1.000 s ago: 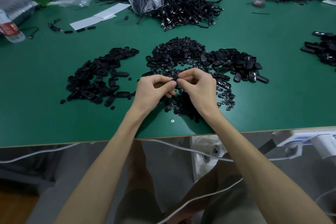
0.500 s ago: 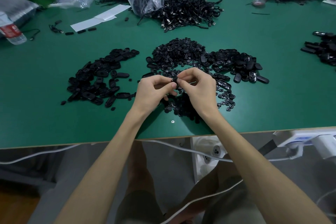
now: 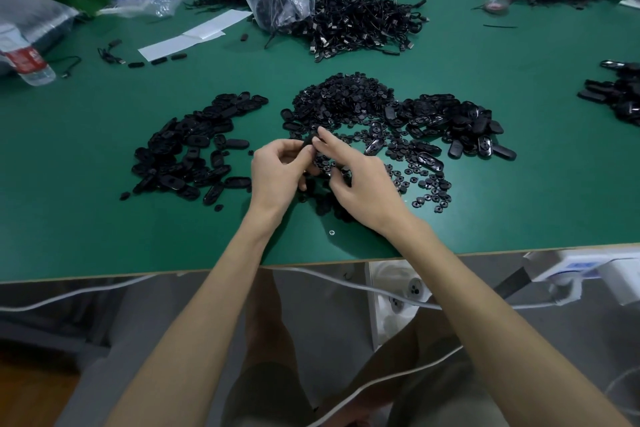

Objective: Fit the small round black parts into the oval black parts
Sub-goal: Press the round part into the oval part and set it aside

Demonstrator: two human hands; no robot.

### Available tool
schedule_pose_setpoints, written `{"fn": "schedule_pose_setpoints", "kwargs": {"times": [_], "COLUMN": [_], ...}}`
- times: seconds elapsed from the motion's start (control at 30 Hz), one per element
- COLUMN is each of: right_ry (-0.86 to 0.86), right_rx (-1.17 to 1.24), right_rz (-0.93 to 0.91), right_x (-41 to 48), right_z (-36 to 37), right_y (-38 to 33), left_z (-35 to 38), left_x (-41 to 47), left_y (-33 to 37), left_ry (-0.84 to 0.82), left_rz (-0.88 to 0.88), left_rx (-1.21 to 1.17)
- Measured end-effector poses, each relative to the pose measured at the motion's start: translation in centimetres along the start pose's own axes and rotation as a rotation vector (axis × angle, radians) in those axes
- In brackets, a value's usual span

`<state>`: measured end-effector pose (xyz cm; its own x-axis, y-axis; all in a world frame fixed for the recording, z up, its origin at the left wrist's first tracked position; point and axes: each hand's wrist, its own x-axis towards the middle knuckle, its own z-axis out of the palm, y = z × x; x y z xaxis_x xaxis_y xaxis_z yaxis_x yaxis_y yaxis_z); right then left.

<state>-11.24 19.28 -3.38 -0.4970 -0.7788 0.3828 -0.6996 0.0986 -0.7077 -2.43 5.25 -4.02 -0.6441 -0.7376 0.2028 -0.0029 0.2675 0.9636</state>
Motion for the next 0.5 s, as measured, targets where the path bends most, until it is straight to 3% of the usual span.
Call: {"fn": "schedule_pose_setpoints", "kwargs": {"times": [0.17,0.3,0.5], "right_ry": [0.13,0.276,0.245], "right_rx": [0.103,0.202,0.215], "right_rz": [0.01,0.084,0.185], "right_x": [0.2,0.3,0.6], "right_z": [-0.3,-0.8,-1.0], "right_y": [-0.2,-0.4,0.0], "left_z": [0.0,0.2,0.3], "left_x": [0.0,-0.3,-0.4], "left_y": [0.1,0.4,0.7], "left_ry": [-0.004,-0.114,-0.185], "left_rz": [0.009,0.048,0.085], "left_rx": [-0.007,0.005,0.05]}}
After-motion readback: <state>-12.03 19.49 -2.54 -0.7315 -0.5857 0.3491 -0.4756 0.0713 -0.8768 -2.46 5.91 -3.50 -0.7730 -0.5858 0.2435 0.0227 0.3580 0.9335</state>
